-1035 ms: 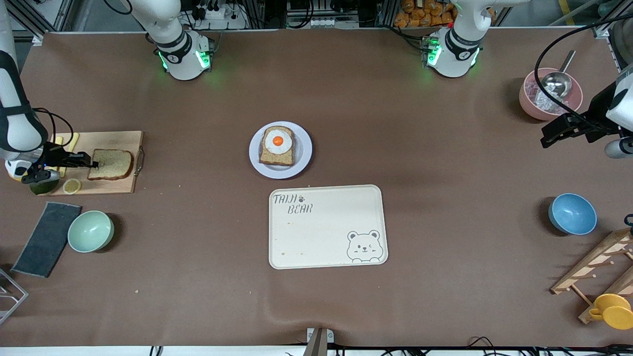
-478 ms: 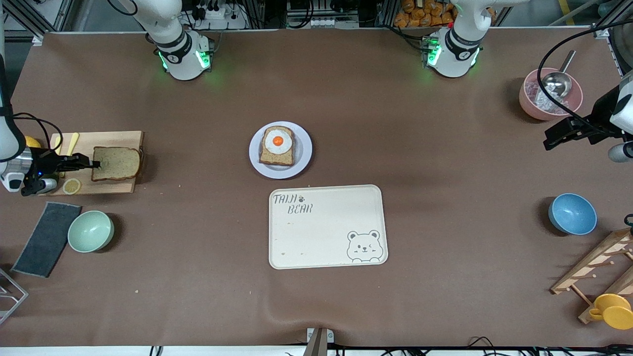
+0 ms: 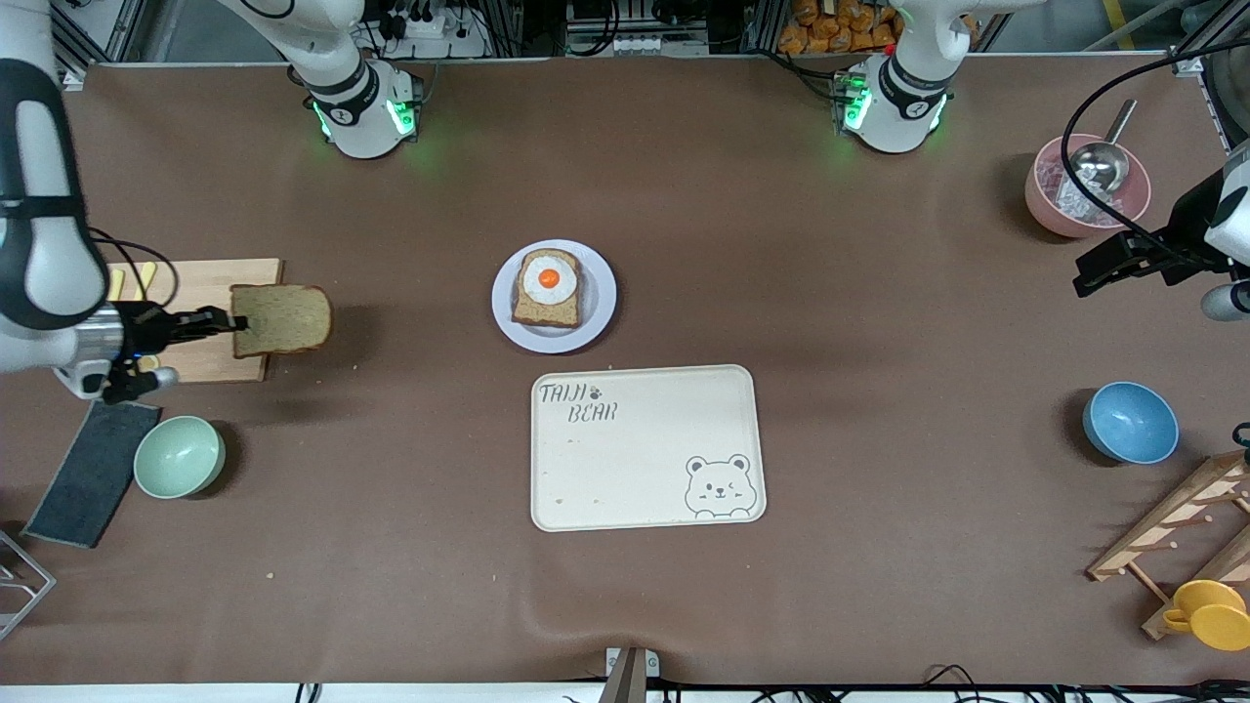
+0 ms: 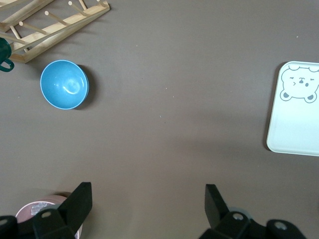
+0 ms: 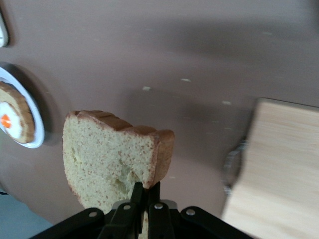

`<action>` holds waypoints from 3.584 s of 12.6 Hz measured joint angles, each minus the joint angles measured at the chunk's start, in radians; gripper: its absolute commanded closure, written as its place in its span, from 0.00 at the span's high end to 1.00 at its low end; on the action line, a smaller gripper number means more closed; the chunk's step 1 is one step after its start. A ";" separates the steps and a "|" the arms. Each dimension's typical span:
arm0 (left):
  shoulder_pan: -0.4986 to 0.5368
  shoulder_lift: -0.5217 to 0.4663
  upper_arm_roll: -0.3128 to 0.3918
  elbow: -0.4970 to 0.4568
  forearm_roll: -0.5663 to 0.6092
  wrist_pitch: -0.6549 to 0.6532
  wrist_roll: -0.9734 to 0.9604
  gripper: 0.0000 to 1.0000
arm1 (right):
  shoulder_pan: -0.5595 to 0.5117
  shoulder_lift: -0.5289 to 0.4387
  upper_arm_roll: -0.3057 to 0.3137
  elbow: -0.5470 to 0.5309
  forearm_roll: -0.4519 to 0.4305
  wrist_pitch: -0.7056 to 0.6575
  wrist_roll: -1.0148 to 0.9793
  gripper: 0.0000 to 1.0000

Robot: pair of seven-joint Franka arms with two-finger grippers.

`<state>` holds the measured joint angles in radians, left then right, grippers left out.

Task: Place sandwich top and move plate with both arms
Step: 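Lift the bread slice with the right gripper and carry it to the plate, then lay the bread slice on the egg with the right gripper, then retract the right gripper while the left gripper reaches toward the plate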

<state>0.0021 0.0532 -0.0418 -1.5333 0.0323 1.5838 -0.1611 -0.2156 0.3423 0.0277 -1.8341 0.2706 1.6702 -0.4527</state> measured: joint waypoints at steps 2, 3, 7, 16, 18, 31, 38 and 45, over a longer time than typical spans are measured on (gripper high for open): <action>-0.001 0.000 -0.001 0.000 0.000 0.000 0.000 1.00 | 0.104 -0.015 0.007 -0.001 0.076 -0.001 0.074 0.00; -0.001 0.001 -0.001 0.000 0.000 0.000 0.000 1.00 | 0.142 -0.015 0.007 -0.003 0.099 0.004 0.079 0.00; 0.000 0.001 -0.001 0.000 0.000 0.000 0.000 1.00 | 0.310 -0.010 0.008 -0.013 0.115 0.075 0.132 0.00; 0.021 -0.018 0.001 0.010 -0.003 -0.047 0.022 1.00 | 0.530 0.018 0.008 -0.109 0.178 0.235 0.265 0.00; 0.030 -0.016 0.001 0.009 -0.037 -0.047 0.032 1.00 | 0.593 0.021 0.008 -0.132 0.181 0.289 0.342 0.00; 0.012 0.037 -0.031 0.001 -0.099 -0.019 0.040 1.00 | 0.686 0.038 0.008 -0.217 0.259 0.398 0.479 1.00; -0.038 0.061 -0.075 -0.129 -0.198 0.094 0.071 1.00 | 0.622 0.031 -0.023 -0.132 0.237 0.276 0.486 1.00; -0.049 0.076 -0.243 -0.447 -0.327 0.471 0.075 1.00 | 0.334 0.028 -0.044 0.057 -0.012 0.134 0.380 1.00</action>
<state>-0.0464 0.1291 -0.2847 -1.9798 -0.2945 2.0550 -0.0857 0.1183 0.3703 -0.0161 -1.7769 0.2583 1.8042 -0.0726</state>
